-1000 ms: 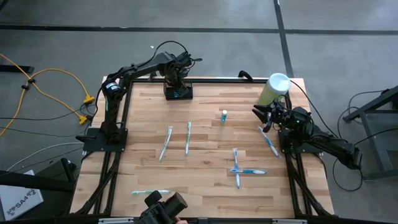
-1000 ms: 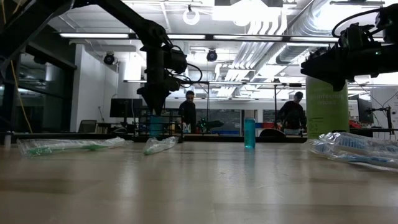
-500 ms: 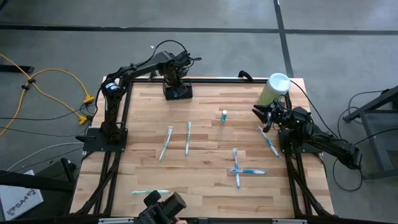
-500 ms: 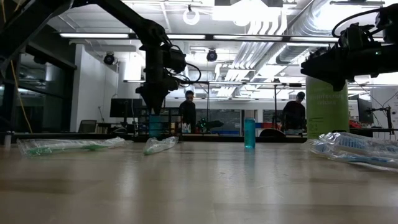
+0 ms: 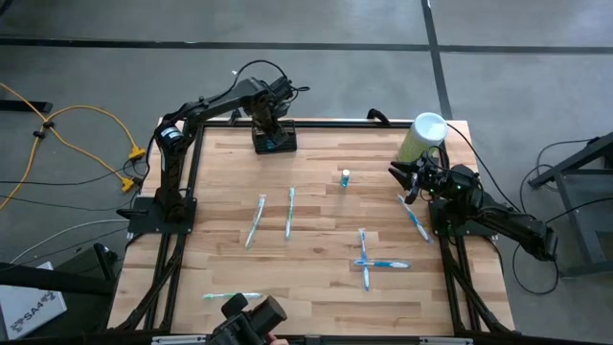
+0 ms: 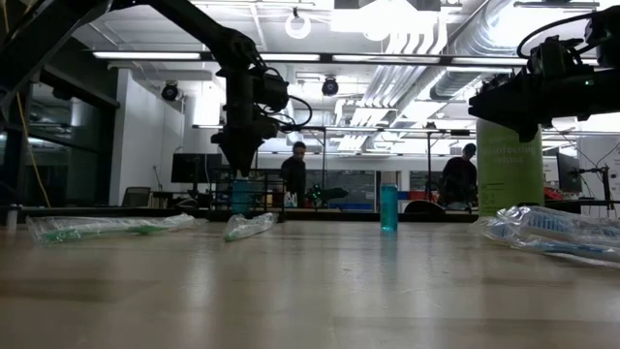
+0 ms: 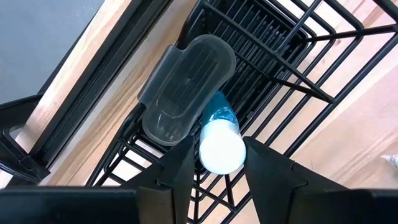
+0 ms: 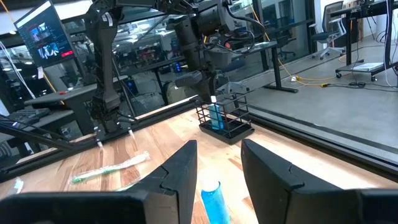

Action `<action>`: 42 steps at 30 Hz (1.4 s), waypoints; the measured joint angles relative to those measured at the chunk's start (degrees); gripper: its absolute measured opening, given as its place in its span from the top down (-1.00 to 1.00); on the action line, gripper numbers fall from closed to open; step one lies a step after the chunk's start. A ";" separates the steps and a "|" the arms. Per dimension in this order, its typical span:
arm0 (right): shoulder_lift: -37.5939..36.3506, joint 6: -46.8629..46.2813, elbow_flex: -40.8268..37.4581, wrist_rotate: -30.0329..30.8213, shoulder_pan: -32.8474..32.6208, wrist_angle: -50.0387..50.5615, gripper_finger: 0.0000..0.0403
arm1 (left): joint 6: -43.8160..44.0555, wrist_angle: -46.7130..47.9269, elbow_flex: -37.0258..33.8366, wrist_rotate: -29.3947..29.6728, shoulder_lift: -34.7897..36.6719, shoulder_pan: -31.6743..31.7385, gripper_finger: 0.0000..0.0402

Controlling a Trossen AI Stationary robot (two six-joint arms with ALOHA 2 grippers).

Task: Pick & Place toothbrushing station
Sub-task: Put the bottom blue mouthwash bottle into the wire organizer, then put the blue mouthwash bottle into the wire organizer

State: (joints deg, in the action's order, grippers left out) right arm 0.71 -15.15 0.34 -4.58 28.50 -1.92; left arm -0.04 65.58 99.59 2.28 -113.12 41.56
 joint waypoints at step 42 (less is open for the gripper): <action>0.00 0.01 0.00 0.00 0.01 -0.01 0.42 | 0.00 -0.04 0.13 -0.25 5.11 -0.26 0.35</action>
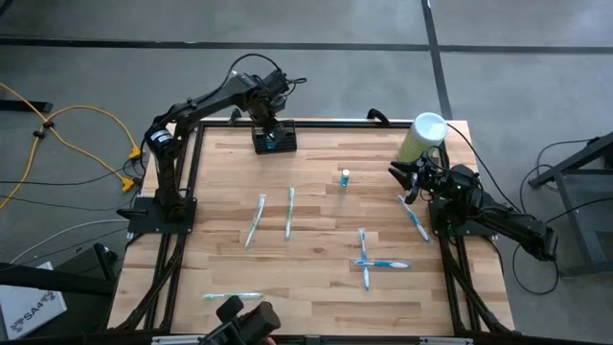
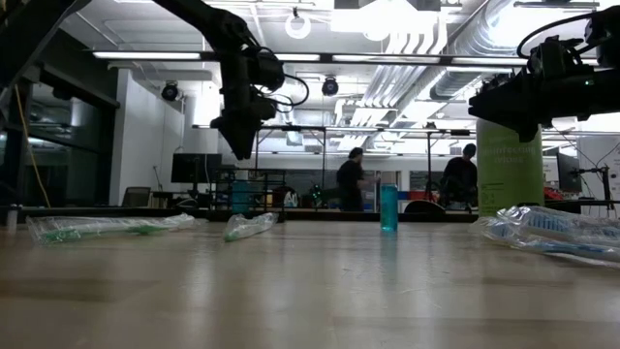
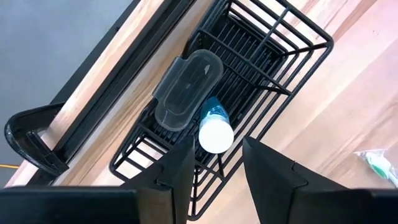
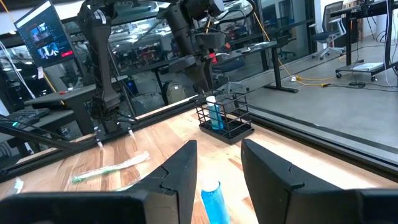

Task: Pick & Place toothbrushing station
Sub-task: Put the blue mouthwash bottle into the wire organizer

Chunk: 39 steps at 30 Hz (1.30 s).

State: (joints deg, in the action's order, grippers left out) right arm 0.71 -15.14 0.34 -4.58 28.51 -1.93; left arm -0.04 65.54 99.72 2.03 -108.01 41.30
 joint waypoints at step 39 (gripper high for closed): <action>0.00 0.00 -0.01 0.00 -0.01 0.01 0.42 | 10.84 6.27 -0.02 1.90 4.13 -18.19 0.35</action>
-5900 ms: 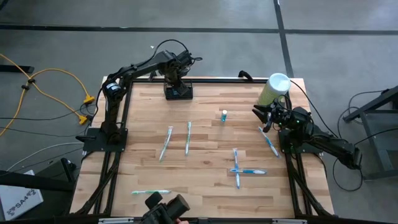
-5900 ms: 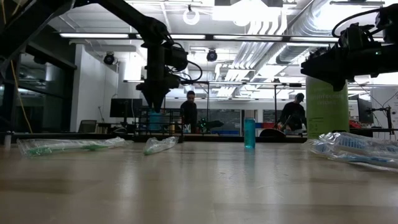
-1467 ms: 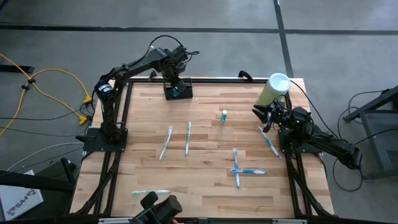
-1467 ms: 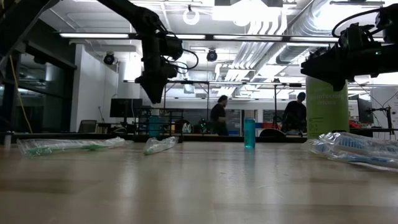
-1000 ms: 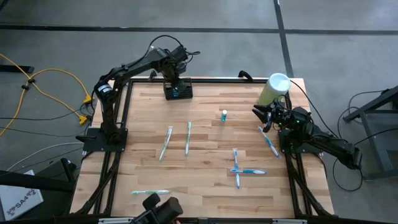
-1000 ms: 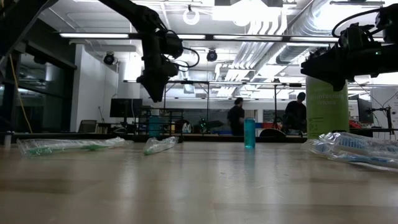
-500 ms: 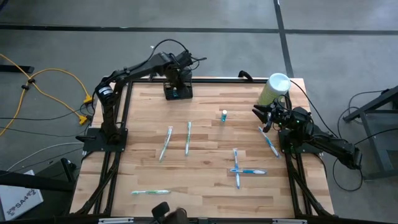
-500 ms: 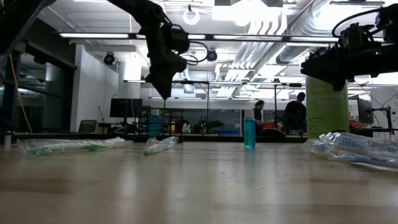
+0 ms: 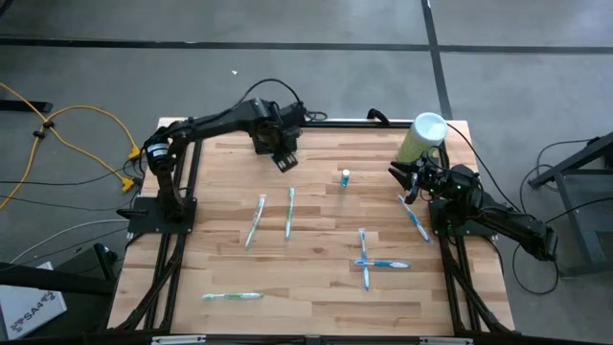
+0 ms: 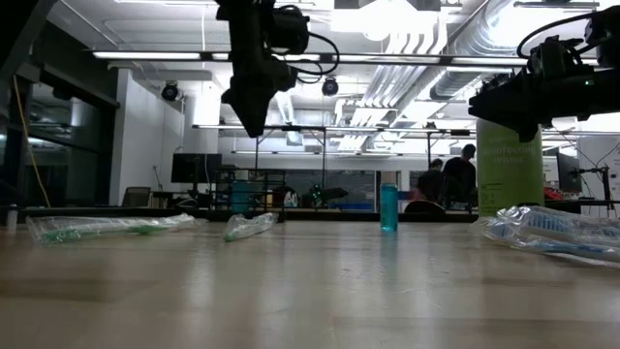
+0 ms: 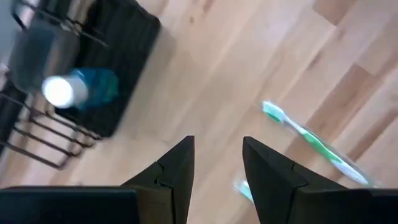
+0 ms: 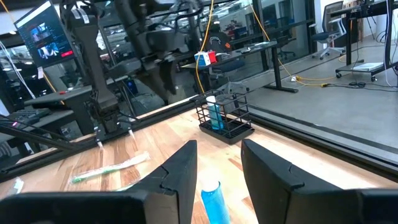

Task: Pick & Place toothbrushing station
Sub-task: Put the blue mouthwash bottle into the wire organizer

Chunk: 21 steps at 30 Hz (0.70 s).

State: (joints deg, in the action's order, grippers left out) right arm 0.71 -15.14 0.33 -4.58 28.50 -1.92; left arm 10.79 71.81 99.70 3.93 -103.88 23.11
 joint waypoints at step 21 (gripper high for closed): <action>0.00 -0.01 0.00 -0.01 0.00 0.01 0.42 | 26.08 1.13 -9.39 22.12 10.75 -28.33 0.35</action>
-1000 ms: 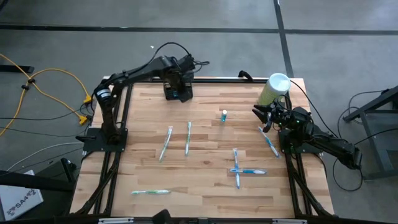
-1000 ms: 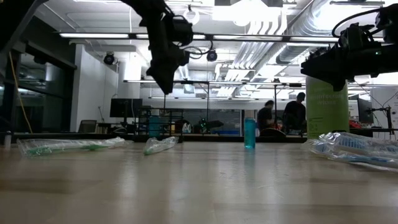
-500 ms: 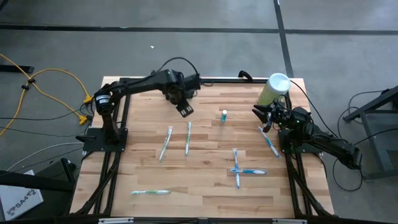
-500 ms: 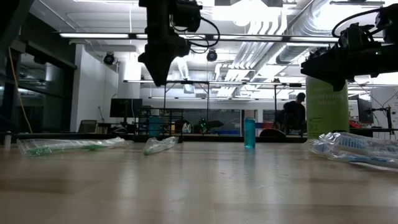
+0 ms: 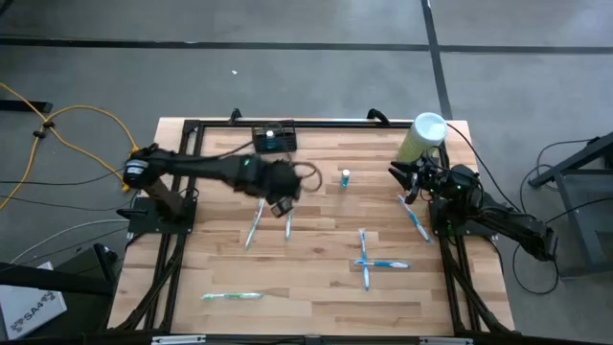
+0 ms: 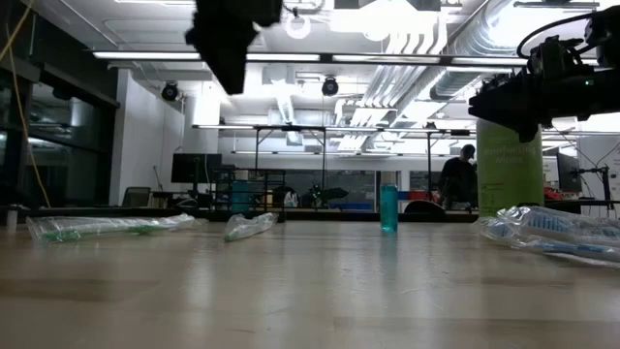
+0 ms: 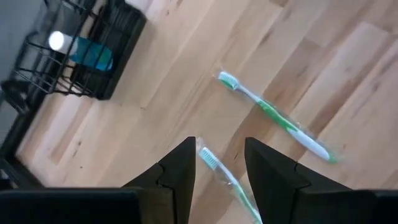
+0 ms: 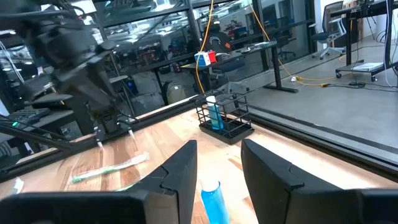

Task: Pick & Place toothbrushing station
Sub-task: Put the blue mouthwash bottle into the wire organizer

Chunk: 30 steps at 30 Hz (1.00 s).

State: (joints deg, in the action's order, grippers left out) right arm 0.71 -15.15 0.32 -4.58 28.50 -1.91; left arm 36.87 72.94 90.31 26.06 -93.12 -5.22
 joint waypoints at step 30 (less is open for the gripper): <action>0.00 -0.01 0.01 0.04 -0.01 0.00 0.42 | -5.57 -53.64 -69.60 -2.09 52.24 -0.52 0.35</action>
State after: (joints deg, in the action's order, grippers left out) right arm 0.71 -15.16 0.33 -4.55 28.49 -1.91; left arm 31.30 19.31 20.70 23.97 -40.88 -5.74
